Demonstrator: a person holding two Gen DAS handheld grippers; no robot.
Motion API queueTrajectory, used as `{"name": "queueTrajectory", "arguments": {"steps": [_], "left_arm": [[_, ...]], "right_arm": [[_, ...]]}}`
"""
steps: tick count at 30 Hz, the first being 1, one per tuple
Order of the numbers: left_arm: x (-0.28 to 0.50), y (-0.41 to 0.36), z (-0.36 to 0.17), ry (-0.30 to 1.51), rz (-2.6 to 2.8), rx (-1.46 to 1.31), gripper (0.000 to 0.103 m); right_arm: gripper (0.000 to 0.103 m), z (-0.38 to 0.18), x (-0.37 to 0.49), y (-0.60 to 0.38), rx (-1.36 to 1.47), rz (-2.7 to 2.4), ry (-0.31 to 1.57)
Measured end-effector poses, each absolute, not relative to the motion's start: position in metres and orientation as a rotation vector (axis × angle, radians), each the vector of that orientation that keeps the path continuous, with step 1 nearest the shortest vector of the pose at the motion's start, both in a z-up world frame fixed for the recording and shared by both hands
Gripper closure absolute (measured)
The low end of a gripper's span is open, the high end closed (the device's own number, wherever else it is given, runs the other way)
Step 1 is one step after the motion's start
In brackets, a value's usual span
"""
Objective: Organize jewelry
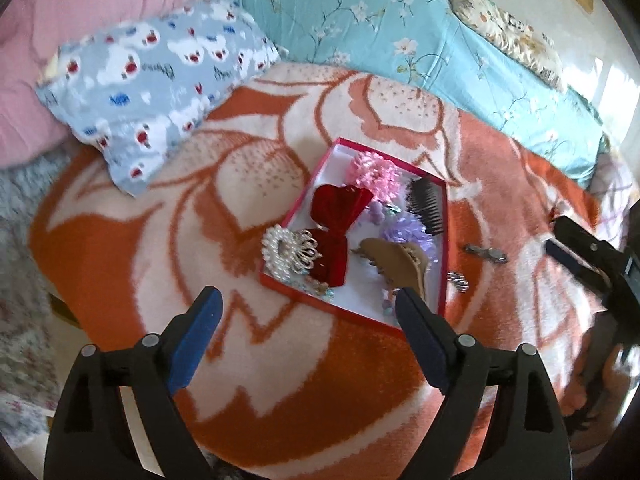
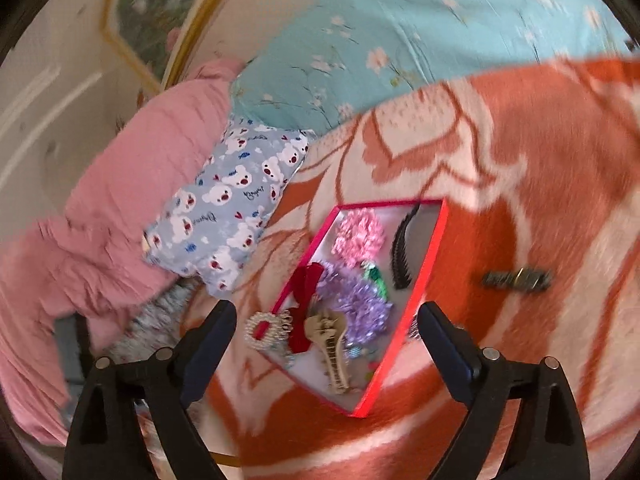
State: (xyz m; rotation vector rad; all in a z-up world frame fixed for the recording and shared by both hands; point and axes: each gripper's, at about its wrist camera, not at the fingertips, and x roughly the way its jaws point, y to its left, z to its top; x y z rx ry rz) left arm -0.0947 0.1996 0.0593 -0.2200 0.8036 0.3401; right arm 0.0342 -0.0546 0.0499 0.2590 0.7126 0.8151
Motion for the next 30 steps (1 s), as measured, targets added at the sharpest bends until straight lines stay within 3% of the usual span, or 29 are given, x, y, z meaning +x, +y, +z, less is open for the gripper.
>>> {"name": "queueTrajectory", "arguments": {"steps": [5, 16, 30], "left_arm": [[-0.092, 0.195, 0.052, 0.824, 0.42, -0.125, 0.004], [-0.085, 0.197, 0.019, 0.859, 0.5, -0.103, 0.004], [-0.08, 0.189, -0.015, 0.915, 0.507, -0.114, 0.004]], "right_arm": [[0.003, 0.053, 0.018, -0.038, 0.052, 0.783, 0.666], [0.003, 0.009, 0.012, -0.014, -0.137, 0.762, 0.737], [0.003, -0.024, 0.006, -0.008, -0.173, 0.786, 0.794]]}}
